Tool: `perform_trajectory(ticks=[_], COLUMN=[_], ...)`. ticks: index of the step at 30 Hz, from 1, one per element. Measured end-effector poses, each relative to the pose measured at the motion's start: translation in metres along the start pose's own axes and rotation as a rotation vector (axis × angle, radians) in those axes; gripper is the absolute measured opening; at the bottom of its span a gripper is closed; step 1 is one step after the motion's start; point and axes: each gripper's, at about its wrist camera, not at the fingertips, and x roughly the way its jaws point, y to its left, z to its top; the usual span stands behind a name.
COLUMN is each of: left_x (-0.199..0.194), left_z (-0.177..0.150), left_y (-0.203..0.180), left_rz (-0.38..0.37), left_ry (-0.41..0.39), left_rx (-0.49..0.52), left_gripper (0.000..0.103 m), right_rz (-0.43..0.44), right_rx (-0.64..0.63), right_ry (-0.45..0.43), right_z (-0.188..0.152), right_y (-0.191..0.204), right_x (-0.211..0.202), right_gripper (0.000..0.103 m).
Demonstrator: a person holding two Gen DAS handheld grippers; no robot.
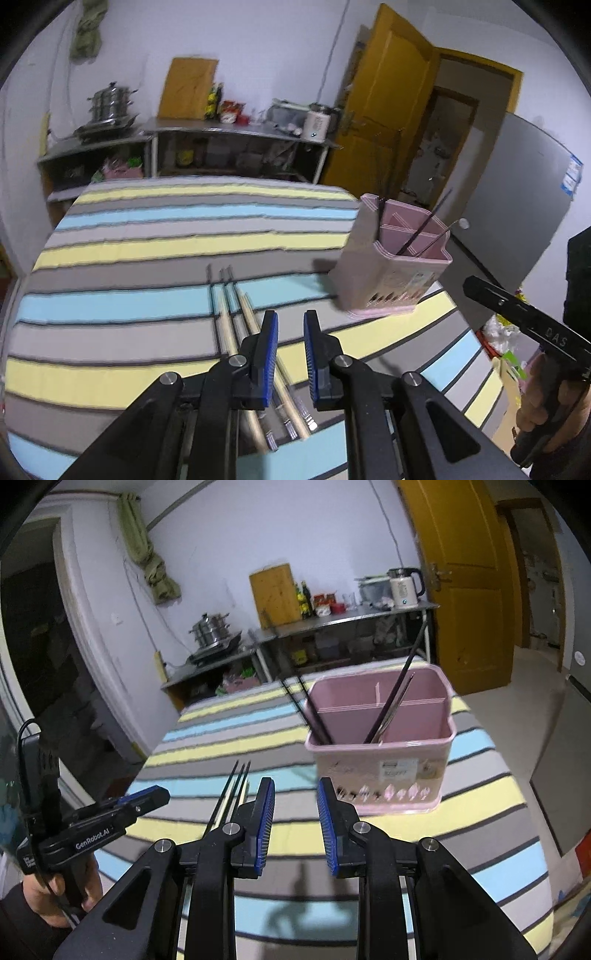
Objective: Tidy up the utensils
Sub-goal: 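Move the right gripper back toward the remaining chopsticks, then lower the right gripper onto the thin metal fork and close on it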
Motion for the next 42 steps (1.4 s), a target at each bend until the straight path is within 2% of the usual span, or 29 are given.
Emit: perform_trajectory(ticks=[8, 15, 19, 25, 35, 42], left_x=[0.006, 0.025, 0.039, 0.064, 0.097, 0.105], left_z=[-0.027, -0.039, -0.035, -0.028, -0.028, -0.027], left_y=[0.021, 0.038, 0.045, 0.053, 0.065, 0.065], left_rz=[0.05, 0.071, 0.072, 0.085, 0.127, 0.134], left_ry=[0.059, 0.122, 0.139, 0.162, 0.206, 0.21], left_rx=[0.004, -0.034, -0.04, -0.055, -0.059, -0.045], left_gripper=[0.013, 0.013, 0.014, 0.027, 0.028, 0.028], right_rz=[0.013, 0.026, 0.031, 0.036, 0.053, 0.068], right_rx=[-0.041, -0.059, -0.067, -0.08, -0.086, -0.096], right_ry=[0.086, 0.139, 0.167, 0.203, 0.258, 0.294], right_z=[-0.022, -0.033, -0.037, -0.041, -0.044, -0.046], right_y=[0.021, 0.029, 0.032, 0.038, 0.045, 0.054], right_x=[0.023, 0.039, 0.05, 0.067, 0.102, 0.128], right_gripper=[0.025, 0.025, 0.025, 0.025, 0.025, 0.025])
